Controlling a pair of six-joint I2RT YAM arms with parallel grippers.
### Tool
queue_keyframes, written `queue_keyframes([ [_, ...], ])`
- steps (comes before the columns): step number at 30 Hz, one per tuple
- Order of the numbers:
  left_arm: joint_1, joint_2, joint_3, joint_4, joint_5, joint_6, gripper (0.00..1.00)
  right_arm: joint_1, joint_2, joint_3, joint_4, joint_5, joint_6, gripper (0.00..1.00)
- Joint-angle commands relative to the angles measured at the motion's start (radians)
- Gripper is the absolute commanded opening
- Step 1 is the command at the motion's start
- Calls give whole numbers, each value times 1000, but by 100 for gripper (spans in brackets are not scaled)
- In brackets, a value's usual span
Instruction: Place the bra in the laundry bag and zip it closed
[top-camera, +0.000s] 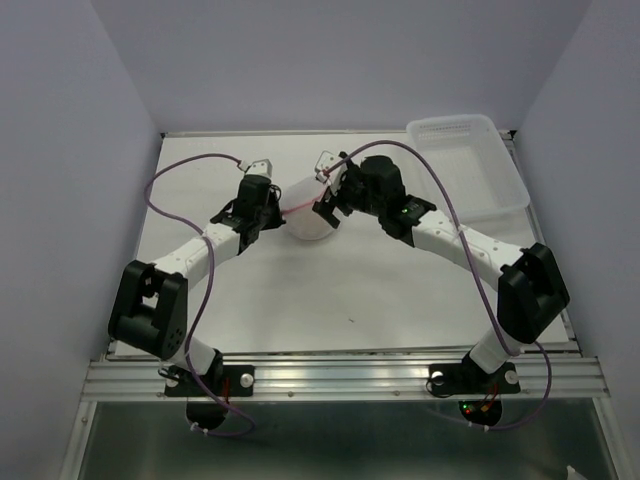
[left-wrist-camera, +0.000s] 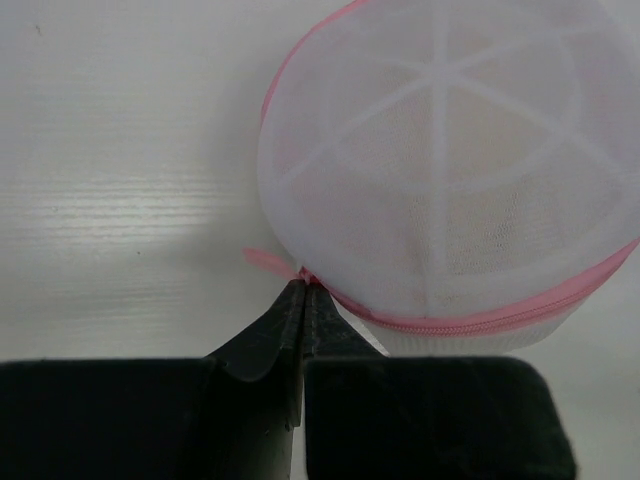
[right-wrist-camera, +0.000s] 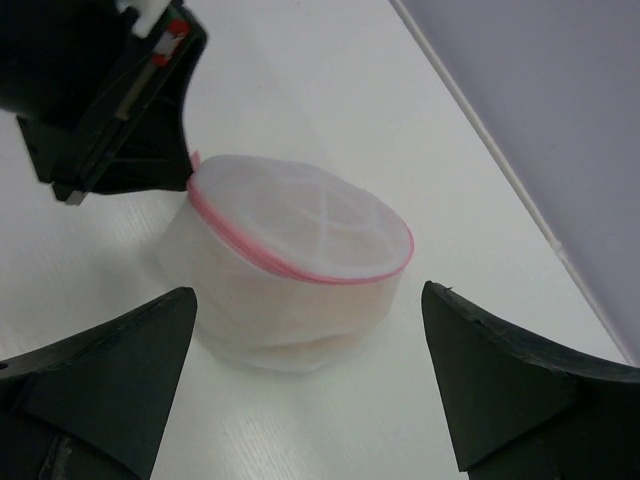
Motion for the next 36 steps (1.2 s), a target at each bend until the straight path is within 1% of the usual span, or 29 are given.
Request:
queue_keyframes([
  [1,-16,-55,-38,85,37,74,0,-2,-18,3,112,203,147,100],
  [2,-33,-55,-39,86,26,75,4,-2,-13,8,115,232,167,100],
  [3,-42,-56,-37,86,15,75,12,-2,-10,13,113,278,186,100],
  [5,-55,-70,-32,85,12,86,40,-2,-10,13,122,341,236,100],
  [6,-62,-78,-28,86,32,88,54,-2,-15,14,124,399,253,100],
  [7,-70,-98,-20,83,44,86,94,-12,-19,7,136,430,293,100],
  [8,-70,-110,-19,83,50,83,96,-12,-24,6,147,470,321,100],
  [9,-78,-122,-19,80,53,78,99,-21,-30,5,152,543,348,100],
  [10,-79,-137,-17,73,52,77,99,-22,-38,2,164,573,376,100],
  [12,-81,-180,-2,43,40,66,99,-63,-61,-13,171,656,469,100],
  [13,-82,-196,9,30,31,68,99,-83,-68,-20,172,674,508,100],
  [14,-82,-226,24,17,20,66,99,-127,-82,-29,172,680,586,100],
  [18,-82,-295,55,-27,-34,72,99,-228,-116,-87,162,719,716,100],
  [19,-82,-309,63,-27,-87,66,99,-247,-123,-107,146,726,761,100],
  [20,-81,-311,87,-73,-130,45,99,-279,-140,-116,136,749,782,100],
  [21,-75,-299,106,-95,-206,31,99,-291,-149,-141,123,768,807,100],
  [22,-63,-287,124,-110,-230,19,99,-305,-160,-156,119,783,845,100],
  [25,52,-241,178,-142,-239,-35,99,-340,-206,-204,112,845,879,100],
  [26,109,-205,202,-151,-246,-46,99,-341,-220,-236,110,854,881,100],
  [29,161,-170,221,-175,-275,-66,99,-341,-275,-291,103,906,864,100],
  [33,270,-170,213,-170,-206,-93,99,-341,-327,-329,78,1002,879,100],
  [36,292,-191,192,-152,-215,-97,99,-341,-363,-357,76,1032,884,100],
])
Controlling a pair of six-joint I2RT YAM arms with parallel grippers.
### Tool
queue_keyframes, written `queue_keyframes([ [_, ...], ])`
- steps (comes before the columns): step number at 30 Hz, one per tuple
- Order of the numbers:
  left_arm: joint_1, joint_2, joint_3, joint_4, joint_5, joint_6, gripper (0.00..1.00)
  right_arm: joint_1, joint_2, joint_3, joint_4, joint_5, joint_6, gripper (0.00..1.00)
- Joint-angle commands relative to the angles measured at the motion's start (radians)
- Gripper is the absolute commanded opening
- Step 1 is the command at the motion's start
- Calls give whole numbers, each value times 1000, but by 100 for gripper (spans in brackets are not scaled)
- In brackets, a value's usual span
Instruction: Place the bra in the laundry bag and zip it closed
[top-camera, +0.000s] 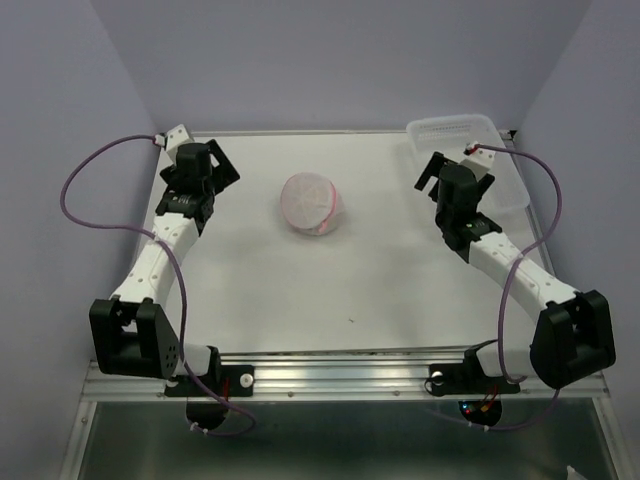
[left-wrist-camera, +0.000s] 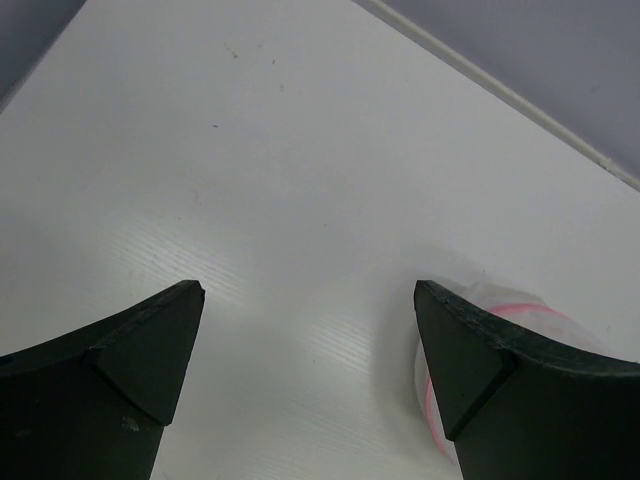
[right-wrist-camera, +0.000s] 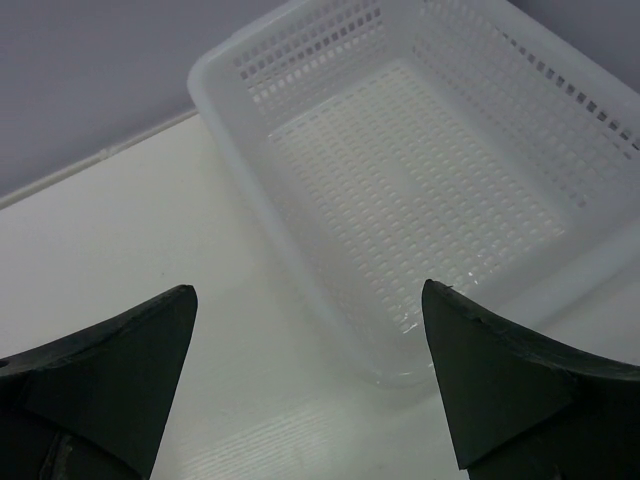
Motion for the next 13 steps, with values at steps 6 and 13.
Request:
queue_keyframes([
  [6,74,-77,-14,43,-19,-39,99,5,-66,-31,14,177,23,100],
  [13,82,-83,-39,71,-3,-54,99,5,-58,-17,11,196,66,100],
])
